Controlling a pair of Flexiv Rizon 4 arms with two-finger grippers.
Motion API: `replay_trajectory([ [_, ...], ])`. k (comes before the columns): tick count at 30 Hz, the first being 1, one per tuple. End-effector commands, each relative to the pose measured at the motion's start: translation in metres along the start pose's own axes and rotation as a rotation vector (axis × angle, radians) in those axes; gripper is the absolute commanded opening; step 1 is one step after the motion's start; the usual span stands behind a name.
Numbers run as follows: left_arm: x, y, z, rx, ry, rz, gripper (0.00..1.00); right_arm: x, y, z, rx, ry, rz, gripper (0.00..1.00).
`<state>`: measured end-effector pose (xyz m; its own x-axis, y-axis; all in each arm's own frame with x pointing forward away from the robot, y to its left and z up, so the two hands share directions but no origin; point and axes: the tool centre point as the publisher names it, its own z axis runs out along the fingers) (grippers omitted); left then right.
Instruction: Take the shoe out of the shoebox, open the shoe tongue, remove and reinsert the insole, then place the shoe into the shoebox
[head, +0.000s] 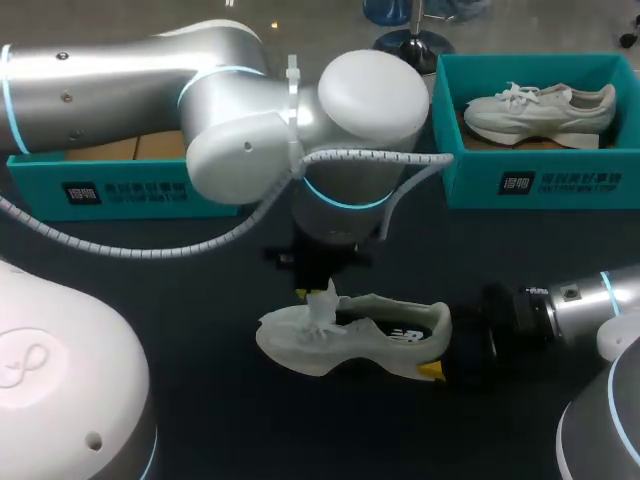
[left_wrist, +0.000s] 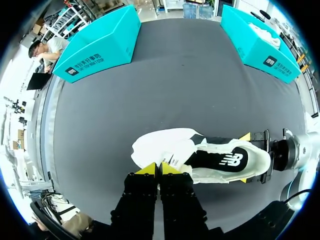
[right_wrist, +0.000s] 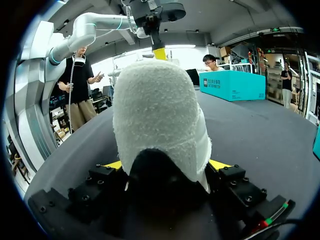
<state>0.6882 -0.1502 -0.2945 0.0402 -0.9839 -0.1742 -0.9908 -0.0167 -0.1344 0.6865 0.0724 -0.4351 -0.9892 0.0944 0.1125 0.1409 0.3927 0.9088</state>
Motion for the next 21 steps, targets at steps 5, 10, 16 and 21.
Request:
replay_trajectory([
  [5, -0.020, -0.001, 0.002, -0.041, 0.123, -0.006, 0.30, 0.002, -0.008, 0.003, 0.003, 0.000, 0.002, 0.00],
  [10, -0.018, -0.001, 0.003, -0.082, 0.164, -0.008, 0.43, 0.002, -0.008, 0.003, 0.003, 0.000, 0.002, 0.00],
  [16, -0.009, -0.001, 0.004, -0.103, 0.184, -0.001, 0.41, 0.002, -0.008, 0.003, 0.003, 0.000, 0.002, 0.00],
  [21, 0.001, 0.003, 0.012, -0.118, 0.177, 0.012, 0.40, 0.002, -0.008, 0.003, 0.003, 0.000, 0.002, 0.00],
])
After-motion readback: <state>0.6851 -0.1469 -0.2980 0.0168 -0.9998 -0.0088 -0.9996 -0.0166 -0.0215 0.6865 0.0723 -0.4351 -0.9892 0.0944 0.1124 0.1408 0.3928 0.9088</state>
